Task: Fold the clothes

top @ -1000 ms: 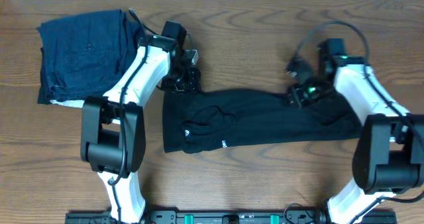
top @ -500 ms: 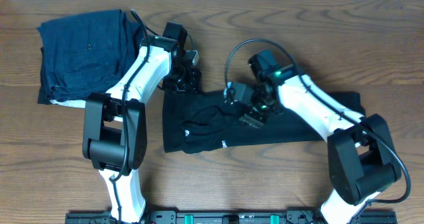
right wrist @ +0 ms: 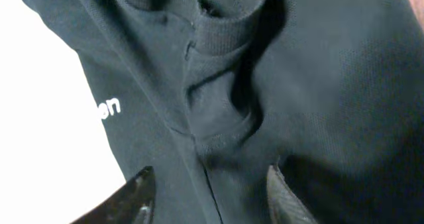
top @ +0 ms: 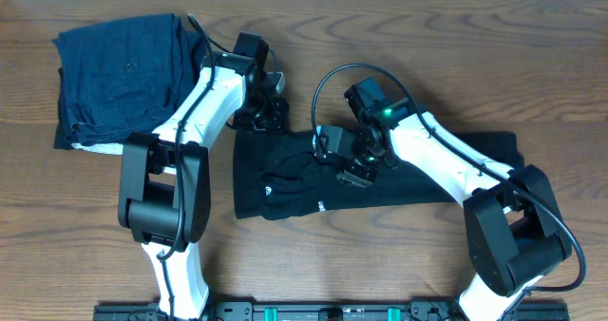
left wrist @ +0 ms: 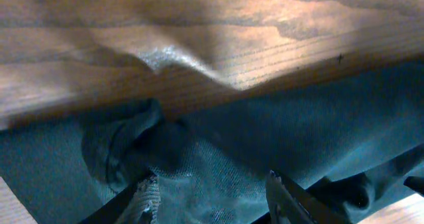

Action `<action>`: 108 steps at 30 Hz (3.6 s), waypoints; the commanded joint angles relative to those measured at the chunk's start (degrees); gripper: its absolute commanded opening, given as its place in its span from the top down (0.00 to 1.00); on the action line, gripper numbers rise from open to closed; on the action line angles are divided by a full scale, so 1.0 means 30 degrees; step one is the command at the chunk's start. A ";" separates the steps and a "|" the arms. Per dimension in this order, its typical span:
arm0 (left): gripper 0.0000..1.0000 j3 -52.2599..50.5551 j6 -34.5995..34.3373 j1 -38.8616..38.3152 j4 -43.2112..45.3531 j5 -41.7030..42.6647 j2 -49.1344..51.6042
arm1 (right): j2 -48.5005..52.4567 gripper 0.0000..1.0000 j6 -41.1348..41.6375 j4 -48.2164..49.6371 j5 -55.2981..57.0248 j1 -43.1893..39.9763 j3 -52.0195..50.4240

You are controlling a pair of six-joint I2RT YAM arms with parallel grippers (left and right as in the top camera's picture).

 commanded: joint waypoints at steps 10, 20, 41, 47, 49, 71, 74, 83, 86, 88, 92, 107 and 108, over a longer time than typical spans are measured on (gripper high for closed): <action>0.46 -0.0670 -0.0204 0.0015 0.0758 -0.0087 0.0328 | -0.0226 0.42 -0.0102 0.1333 -0.1348 0.0765 -0.0240; 0.46 -0.0685 -0.0197 0.0015 0.0772 -0.0080 0.0328 | 0.0401 0.49 -0.0095 0.1581 -0.0969 0.1188 -0.0240; 0.46 -0.0685 -0.0197 0.0015 0.0816 -0.0087 0.0328 | 0.1268 0.83 0.0328 0.1865 0.0095 0.1195 -0.0240; 0.46 -0.0685 -0.0189 0.0015 0.0816 -0.0087 0.0328 | 0.1158 0.99 0.1064 0.0707 -0.0313 0.1217 0.0481; 0.46 -0.0685 -0.0189 0.0015 0.0816 -0.0087 0.0328 | 0.1078 0.99 0.1588 -0.0102 -0.0860 0.1319 0.0954; 0.46 -0.0685 -0.0182 0.0015 0.0809 -0.0087 0.0328 | 0.0226 0.69 0.3439 -0.2725 0.0036 0.2244 0.2980; 0.46 -0.0685 -0.0182 0.0015 0.0809 -0.0095 0.0328 | 0.0073 0.68 0.3395 -0.3439 0.1020 0.1756 0.2980; 0.46 -0.0685 -0.0182 0.0015 0.0794 -0.0095 0.0328 | 0.0102 0.62 0.2528 -0.4947 0.3570 0.1290 0.2273; 0.46 -0.0685 -0.0175 0.0015 0.0750 -0.0095 0.0328 | 0.0102 0.62 0.2557 -0.4881 0.4532 0.1290 0.1705; 0.46 -0.0685 -0.0175 0.0015 0.0758 -0.0095 0.0328 | 0.0102 0.64 0.2616 -0.4889 0.4524 0.1209 0.1319; 0.46 -0.0685 -0.0175 0.0015 0.0765 -0.0095 0.0328 | 0.0102 0.67 0.2616 -0.4626 0.4714 0.0889 0.0619; 0.46 -0.0685 -0.0175 0.0015 0.0823 -0.0095 0.0328 | 0.0109 0.66 0.3264 -0.2339 0.5020 -0.0364 -0.0889; 0.46 -0.0685 -0.0175 0.0015 0.0823 -0.0095 0.0328 | 0.0109 0.66 0.3257 -0.2244 0.5020 -0.0364 -0.1027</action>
